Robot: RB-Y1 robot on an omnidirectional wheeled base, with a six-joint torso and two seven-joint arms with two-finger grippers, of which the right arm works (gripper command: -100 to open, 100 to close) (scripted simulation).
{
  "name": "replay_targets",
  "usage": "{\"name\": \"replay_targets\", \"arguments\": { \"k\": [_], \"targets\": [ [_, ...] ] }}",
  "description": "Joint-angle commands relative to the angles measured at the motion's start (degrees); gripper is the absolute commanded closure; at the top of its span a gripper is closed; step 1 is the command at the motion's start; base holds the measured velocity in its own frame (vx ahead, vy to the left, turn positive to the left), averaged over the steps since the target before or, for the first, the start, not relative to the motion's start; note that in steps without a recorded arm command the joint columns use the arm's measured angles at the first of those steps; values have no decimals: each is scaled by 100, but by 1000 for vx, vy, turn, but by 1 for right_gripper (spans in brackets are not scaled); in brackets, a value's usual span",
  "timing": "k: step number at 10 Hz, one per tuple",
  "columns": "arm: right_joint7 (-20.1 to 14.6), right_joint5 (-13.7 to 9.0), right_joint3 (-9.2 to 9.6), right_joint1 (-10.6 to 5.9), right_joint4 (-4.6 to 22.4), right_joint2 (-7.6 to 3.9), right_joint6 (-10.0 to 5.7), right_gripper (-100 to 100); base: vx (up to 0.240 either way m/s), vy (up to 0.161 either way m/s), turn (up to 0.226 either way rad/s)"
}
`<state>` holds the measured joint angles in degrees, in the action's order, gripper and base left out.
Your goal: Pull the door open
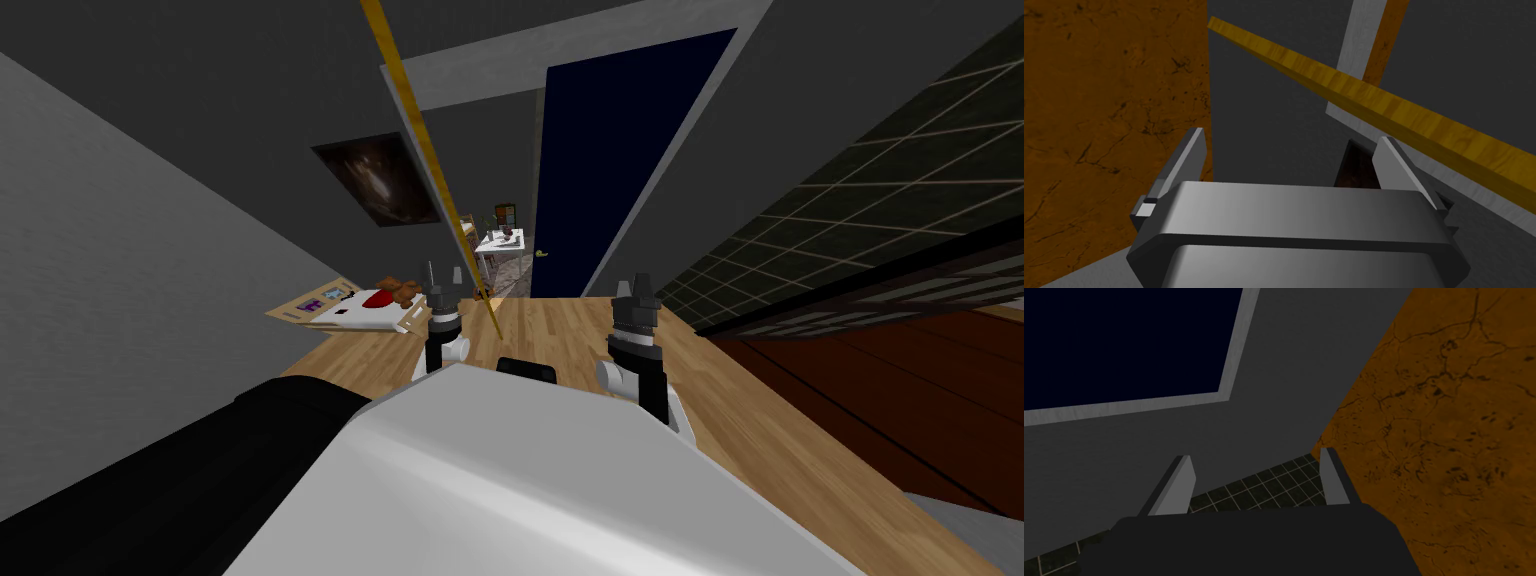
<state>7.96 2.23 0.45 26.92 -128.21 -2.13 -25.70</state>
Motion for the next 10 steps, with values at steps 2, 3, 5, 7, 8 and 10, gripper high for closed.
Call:
{"name": "replay_targets", "arguments": {
  "k": [2, 3, 5, 7, 8, 10],
  "targets": [
    [28, -76, -21, -136, 341, -64, -80, -100, 78, -9, 9],
    [38, -105, -29, -187, 469, -85, -110, -100, 140, -30, 19],
    [52, -144, -40, -256, 644, -110, -150, -100, 130, -35, 7],
    [74, -205, -57, -365, 920, -147, -215, -100, 132, -17, 14],
    [83, -229, -64, -407, 1025, -159, -240, -100, 84, -7, 10],
    [101, -280, -78, -498, 1255, -183, -294, -100, 82, -18, 13]
  ]
}}
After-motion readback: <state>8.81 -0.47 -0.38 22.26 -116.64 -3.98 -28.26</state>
